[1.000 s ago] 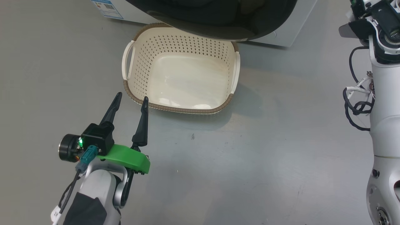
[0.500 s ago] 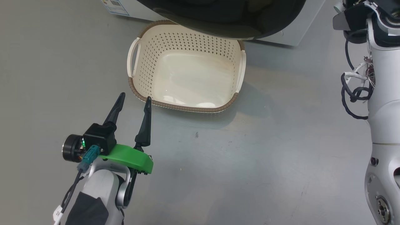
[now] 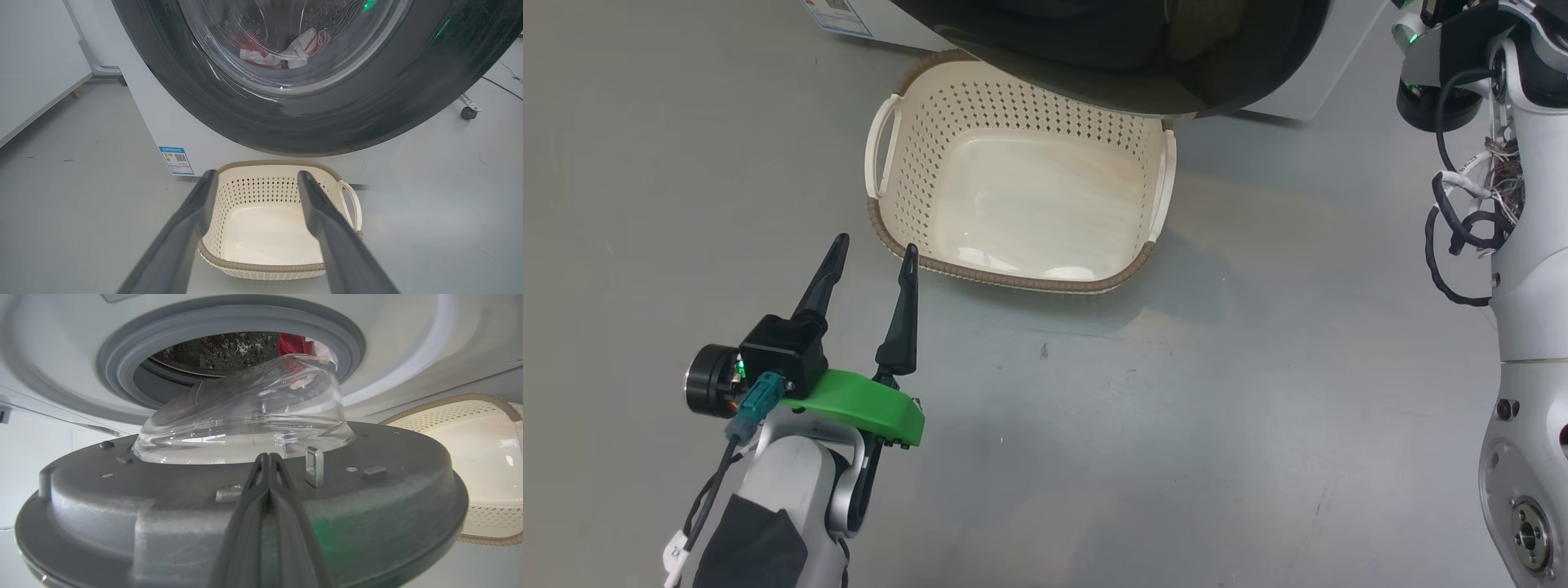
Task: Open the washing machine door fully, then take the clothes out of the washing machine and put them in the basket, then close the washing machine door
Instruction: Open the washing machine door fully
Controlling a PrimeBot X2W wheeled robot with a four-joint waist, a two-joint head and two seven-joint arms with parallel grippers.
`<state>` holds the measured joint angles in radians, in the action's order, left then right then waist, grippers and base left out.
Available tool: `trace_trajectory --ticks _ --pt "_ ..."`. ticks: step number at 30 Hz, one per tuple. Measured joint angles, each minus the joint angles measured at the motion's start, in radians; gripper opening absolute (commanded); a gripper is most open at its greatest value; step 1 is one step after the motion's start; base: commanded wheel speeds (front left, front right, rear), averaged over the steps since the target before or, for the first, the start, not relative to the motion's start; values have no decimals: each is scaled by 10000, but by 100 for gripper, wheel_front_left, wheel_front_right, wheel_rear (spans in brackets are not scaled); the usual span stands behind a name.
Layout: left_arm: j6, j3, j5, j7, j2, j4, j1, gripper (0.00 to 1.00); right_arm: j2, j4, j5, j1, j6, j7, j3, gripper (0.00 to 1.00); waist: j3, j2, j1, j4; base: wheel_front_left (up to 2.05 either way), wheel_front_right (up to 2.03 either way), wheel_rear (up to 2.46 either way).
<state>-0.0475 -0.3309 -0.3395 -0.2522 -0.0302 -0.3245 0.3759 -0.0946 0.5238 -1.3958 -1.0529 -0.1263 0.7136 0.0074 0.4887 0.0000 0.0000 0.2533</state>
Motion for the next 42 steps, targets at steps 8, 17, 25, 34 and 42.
trace_trajectory --ticks 8,17,25,34,42 --pt "-17 6 -2 0 4 -6 40 100 21 416 -230 -6 -2 447 13 0 -121 0 0 2 0 0 0" --pt "-92 46 6 0 6 -61 40 100 92 1049 -491 33 -2 951 180 0 -319 0 0 -86 0 0 0" --pt "-94 81 84 0 6 -155 35 100 201 1446 -1175 358 -2 1572 297 0 -655 0 0 -291 0 0 0" --pt "-98 86 157 0 6 -171 28 100 203 1605 -1659 525 -2 2044 642 0 -836 0 0 -462 0 0 0" --pt "-98 75 157 0 6 -178 25 100 209 1601 -2357 745 -2 2345 1254 0 -937 0 0 -493 0 0 0"
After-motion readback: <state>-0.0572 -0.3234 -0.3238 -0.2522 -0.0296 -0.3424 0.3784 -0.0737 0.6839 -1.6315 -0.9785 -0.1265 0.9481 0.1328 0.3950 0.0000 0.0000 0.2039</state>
